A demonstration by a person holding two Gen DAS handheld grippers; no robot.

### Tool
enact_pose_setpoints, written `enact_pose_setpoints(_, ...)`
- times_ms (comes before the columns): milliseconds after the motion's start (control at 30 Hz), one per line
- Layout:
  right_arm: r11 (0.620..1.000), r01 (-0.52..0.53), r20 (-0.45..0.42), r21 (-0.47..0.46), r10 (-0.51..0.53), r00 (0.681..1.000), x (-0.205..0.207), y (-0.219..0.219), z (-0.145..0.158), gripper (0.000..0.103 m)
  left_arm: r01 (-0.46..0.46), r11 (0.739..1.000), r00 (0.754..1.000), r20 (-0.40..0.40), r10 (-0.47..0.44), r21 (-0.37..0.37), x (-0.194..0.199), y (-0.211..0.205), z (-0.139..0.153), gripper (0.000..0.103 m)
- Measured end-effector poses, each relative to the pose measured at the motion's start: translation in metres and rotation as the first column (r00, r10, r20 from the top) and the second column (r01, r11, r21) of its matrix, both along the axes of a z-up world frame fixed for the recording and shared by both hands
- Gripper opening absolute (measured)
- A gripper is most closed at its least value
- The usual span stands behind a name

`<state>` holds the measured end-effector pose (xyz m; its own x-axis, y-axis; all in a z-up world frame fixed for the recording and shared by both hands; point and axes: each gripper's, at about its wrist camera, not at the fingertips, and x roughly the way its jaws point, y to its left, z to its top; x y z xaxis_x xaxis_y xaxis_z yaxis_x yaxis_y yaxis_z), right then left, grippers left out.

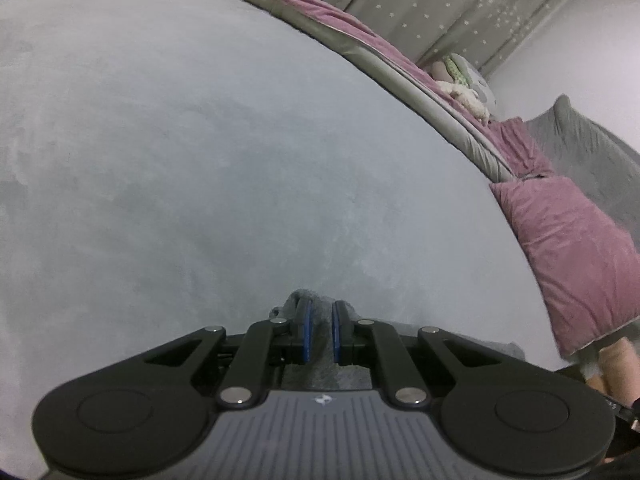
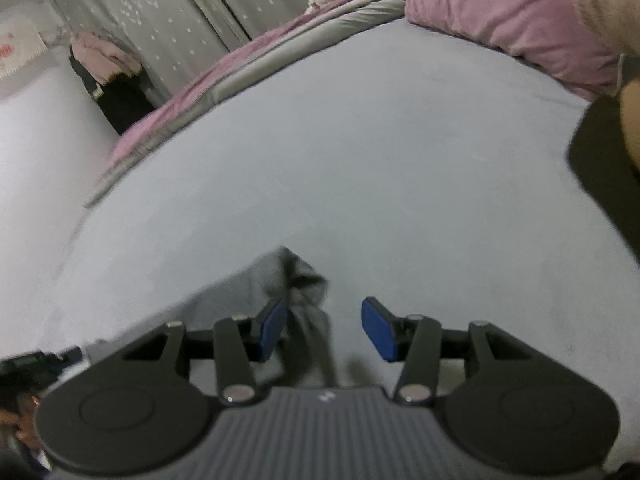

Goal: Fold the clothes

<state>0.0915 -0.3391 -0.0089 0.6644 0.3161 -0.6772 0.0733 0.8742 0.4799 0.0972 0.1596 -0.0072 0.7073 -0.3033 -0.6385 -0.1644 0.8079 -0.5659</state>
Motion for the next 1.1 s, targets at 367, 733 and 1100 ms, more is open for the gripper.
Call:
enact_pose_setpoints(367,0.995,-0.046,-0.017,0.092,0.047,0.999,0.054,0.031,-0.024,0.029,0.010,0.995,1.000,0.013,-0.011,0.098,0.012,-0.024,-0.004,0.001)
enact_pose_setpoints(733,0.999,-0.018,0.024,0.042,0.017,1.000,0.057,0.045,-0.027,0.007,-0.046,0.979,0.997,0.072,0.033,0.199,0.026,-0.028,-0.003,0.001)
enact_pose_setpoints(1100,0.994,-0.049,0.092,-0.097,0.058,0.994,0.034,0.069,-0.023,0.039,-0.104,0.932,0.990,0.122,0.065,0.348,0.017,-0.040,0.006,0.016)
